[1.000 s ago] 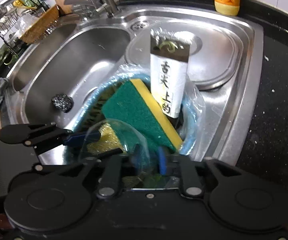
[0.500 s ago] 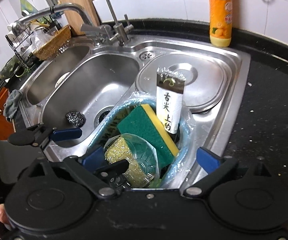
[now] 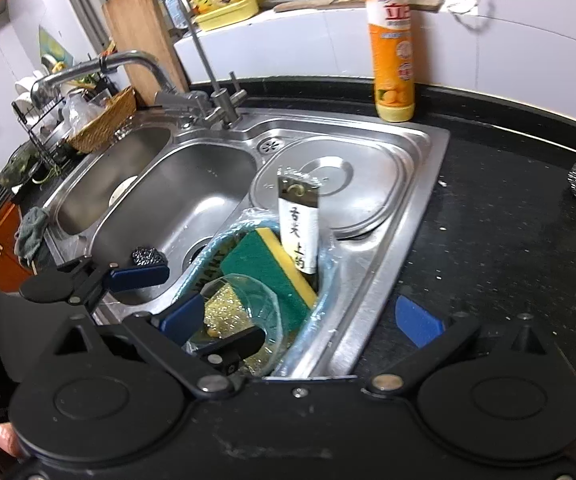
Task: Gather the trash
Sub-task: 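Move both tools across the counter to the steel wool and snack packet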
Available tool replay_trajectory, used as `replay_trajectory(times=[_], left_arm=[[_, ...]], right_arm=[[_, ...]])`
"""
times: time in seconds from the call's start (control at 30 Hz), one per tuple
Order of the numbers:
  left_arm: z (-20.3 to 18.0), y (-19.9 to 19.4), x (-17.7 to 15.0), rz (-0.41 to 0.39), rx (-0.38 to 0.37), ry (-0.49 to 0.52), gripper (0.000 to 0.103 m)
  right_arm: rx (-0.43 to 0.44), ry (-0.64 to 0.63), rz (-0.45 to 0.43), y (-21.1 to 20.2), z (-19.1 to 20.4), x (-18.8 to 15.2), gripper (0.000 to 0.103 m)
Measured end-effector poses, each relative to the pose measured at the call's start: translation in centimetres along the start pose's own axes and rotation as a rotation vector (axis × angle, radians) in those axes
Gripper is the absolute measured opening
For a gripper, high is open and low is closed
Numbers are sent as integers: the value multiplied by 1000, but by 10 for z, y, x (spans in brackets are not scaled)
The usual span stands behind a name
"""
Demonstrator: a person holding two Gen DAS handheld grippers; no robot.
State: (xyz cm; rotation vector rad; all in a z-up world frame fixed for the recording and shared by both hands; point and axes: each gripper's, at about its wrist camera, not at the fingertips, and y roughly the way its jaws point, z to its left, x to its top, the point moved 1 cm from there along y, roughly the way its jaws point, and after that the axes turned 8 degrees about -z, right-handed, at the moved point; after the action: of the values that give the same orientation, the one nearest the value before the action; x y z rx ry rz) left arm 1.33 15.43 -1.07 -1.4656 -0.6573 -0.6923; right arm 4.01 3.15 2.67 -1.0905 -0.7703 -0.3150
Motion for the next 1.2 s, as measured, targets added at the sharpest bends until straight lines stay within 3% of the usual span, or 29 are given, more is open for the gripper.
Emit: replay_trajectory(times=[0.37, 0.5, 1.1, 1.2], left_arm=[[-51, 2, 8, -9, -89, 60, 103], [-75, 12, 15, 0, -103, 87, 103], [-184, 89, 79, -20, -154, 169, 103], [-196, 108, 95, -30, -156, 167, 103]], right_arm=[[-27, 92, -74, -39, -47, -11, 103], [-87, 123, -110, -55, -74, -19, 103], [-337, 385, -199, -99, -248, -17, 103], [-367, 437, -206, -93, -277, -12, 97]])
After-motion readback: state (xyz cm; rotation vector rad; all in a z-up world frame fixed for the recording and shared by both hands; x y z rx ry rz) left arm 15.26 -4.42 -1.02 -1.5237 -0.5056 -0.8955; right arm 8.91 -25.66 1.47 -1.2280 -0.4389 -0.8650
